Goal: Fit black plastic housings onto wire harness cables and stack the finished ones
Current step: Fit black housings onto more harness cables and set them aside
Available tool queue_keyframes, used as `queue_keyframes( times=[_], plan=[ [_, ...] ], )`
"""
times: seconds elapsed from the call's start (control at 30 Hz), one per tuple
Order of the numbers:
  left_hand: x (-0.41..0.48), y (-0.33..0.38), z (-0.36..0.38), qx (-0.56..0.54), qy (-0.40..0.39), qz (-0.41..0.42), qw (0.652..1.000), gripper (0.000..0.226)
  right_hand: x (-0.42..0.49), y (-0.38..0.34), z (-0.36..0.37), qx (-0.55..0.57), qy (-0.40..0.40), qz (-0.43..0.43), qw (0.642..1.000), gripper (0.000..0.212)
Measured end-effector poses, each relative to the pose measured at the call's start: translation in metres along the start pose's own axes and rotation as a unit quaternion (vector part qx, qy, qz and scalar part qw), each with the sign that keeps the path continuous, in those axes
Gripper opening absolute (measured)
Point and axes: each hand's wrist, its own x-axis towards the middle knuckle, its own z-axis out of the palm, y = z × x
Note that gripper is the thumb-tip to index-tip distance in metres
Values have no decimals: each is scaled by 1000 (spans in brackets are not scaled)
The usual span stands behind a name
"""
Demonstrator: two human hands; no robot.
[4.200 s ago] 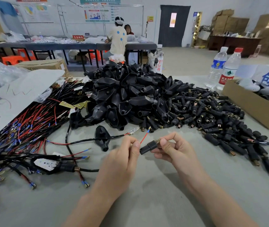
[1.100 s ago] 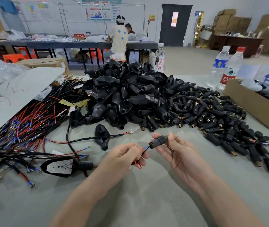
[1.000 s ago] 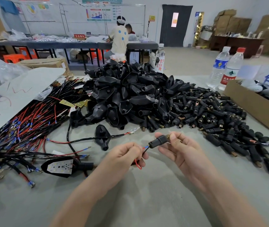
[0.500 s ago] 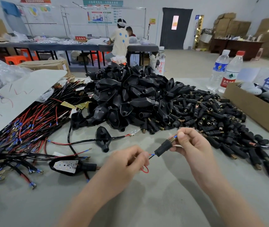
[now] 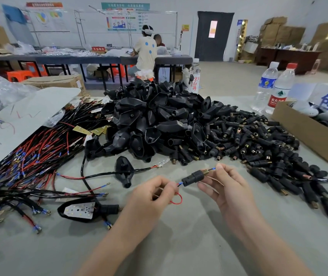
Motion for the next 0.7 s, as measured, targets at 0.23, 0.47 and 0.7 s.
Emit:
queue_keyframes(
  times=[0.23, 0.47, 0.7],
  plan=[
    [1, 0, -5, -3, 3, 2, 1000, 34, -1, -1, 3, 44, -75, 39, 995, 29],
    [-5, 1, -6, 92, 9, 49, 994, 28, 0, 4, 2, 68, -61, 84, 992, 24],
    [-10, 6, -10, 340, 43, 166, 925, 23, -1, 6, 3, 72, -60, 99, 991, 24]
  ],
)
